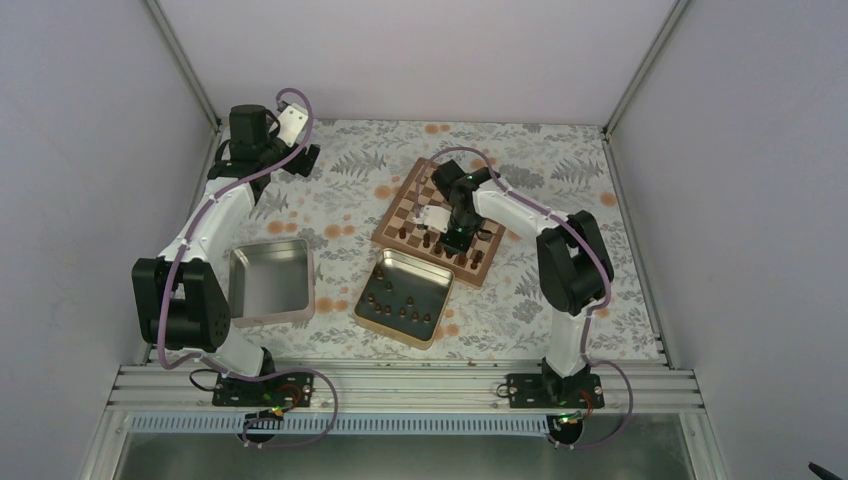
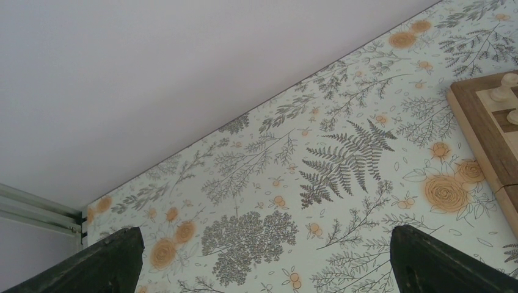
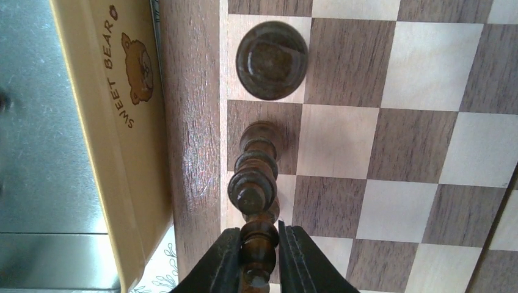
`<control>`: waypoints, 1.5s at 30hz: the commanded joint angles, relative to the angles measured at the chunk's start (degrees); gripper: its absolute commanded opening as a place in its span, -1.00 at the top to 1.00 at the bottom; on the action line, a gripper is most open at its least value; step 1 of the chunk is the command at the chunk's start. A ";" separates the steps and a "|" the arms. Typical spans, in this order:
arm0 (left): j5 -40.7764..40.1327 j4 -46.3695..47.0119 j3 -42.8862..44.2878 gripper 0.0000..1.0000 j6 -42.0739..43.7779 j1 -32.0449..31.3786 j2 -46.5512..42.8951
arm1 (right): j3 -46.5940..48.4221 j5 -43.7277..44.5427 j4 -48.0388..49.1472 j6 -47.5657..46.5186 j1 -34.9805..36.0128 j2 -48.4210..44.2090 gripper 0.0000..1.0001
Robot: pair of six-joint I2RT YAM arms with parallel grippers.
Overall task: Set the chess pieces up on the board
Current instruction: Place the chess piece on the chessboard, then pick up the chess piece from the storage box.
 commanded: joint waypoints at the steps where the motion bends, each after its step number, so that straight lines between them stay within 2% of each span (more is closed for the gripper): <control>1: 0.37 0.13 1.43 -1.00 0.16 -0.09 0.01 | -0.27 -0.10 0.33 -0.52 -0.65 0.97 0.58; 8: 0.22 0.13 1.48 -1.00 0.25 -0.05 -0.08 | 2.14 1.23 -0.90 -0.04 -0.62 -1.72 0.29; 15: 0.11 0.18 1.36 -1.00 0.16 -0.07 -0.49 | 12.14 2.43 -6.34 0.00 1.42 -1.79 0.26; 20: -0.05 0.14 1.41 -1.00 0.07 -0.05 -0.25 | 17.19 -4.41 -2.83 3.04 6.03 0.39 0.27; 27: -0.07 0.46 1.44 -1.00 -0.02 -0.05 0.04 | 10.19 -9.72 7.29 8.52 13.19 0.46 0.25; 33: -0.07 0.49 1.30 -1.00 -0.20 -0.03 -0.03 | 5.06 -8.57 14.73 13.34 14.84 -1.54 0.29; 45: -0.42 0.58 0.75 -1.00 -0.11 -0.05 -0.90 | 2.62 -7.78 15.85 15.62 17.19 0.33 0.31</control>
